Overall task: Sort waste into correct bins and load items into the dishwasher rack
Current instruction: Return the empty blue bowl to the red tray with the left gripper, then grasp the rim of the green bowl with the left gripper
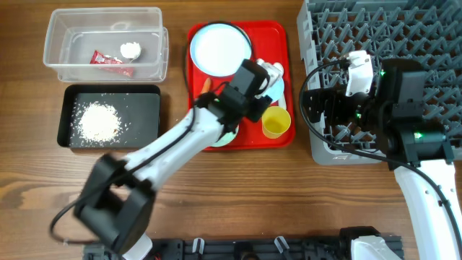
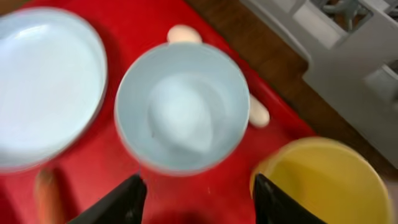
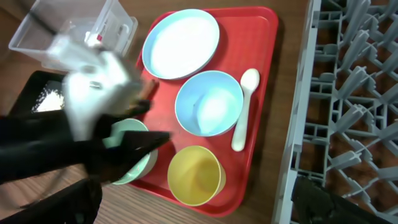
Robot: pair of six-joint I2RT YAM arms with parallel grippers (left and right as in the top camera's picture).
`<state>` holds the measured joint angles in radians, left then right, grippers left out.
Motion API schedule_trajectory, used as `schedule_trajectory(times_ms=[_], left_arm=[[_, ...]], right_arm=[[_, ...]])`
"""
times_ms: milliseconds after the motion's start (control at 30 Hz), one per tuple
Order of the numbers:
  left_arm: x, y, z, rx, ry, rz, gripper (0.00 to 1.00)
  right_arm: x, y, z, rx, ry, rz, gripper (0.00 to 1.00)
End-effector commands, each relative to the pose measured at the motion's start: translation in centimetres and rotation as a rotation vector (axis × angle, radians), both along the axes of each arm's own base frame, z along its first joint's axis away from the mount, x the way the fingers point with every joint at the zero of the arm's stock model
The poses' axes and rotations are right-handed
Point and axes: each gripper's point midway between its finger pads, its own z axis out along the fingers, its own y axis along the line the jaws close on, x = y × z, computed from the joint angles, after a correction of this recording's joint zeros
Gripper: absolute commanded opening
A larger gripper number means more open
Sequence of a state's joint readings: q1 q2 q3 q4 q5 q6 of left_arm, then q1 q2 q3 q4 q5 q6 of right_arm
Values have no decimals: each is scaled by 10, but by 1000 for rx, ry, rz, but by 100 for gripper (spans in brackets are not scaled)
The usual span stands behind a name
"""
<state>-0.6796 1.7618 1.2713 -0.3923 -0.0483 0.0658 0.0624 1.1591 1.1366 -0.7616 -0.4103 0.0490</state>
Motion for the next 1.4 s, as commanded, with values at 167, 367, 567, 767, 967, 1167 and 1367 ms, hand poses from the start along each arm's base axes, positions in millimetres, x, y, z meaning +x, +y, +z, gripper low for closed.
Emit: schedule_trajectory(times_ms=[167, 367, 567, 767, 967, 1167, 1367], left_arm=[[-25, 32, -48, 62, 241, 198, 40], [-25, 41, -83, 120, 296, 276, 38], [-28, 43, -101, 152, 329, 278, 25], [-25, 41, -101, 142, 315, 278, 4], [-18, 48, -79, 87, 297, 336, 4], [-12, 57, -14, -99, 282, 335, 4], [11, 122, 51, -254, 192, 500, 4]], right_arm=[[4, 0, 9, -4, -22, -4, 100], [4, 0, 9, -2, -20, -6, 100], [4, 1, 9, -1, -20, -6, 100], [4, 0, 9, -1, -21, -6, 100], [4, 0, 9, -1, -20, -6, 100], [4, 1, 9, -1, -20, -6, 100], [4, 0, 9, -2, -20, -6, 100]])
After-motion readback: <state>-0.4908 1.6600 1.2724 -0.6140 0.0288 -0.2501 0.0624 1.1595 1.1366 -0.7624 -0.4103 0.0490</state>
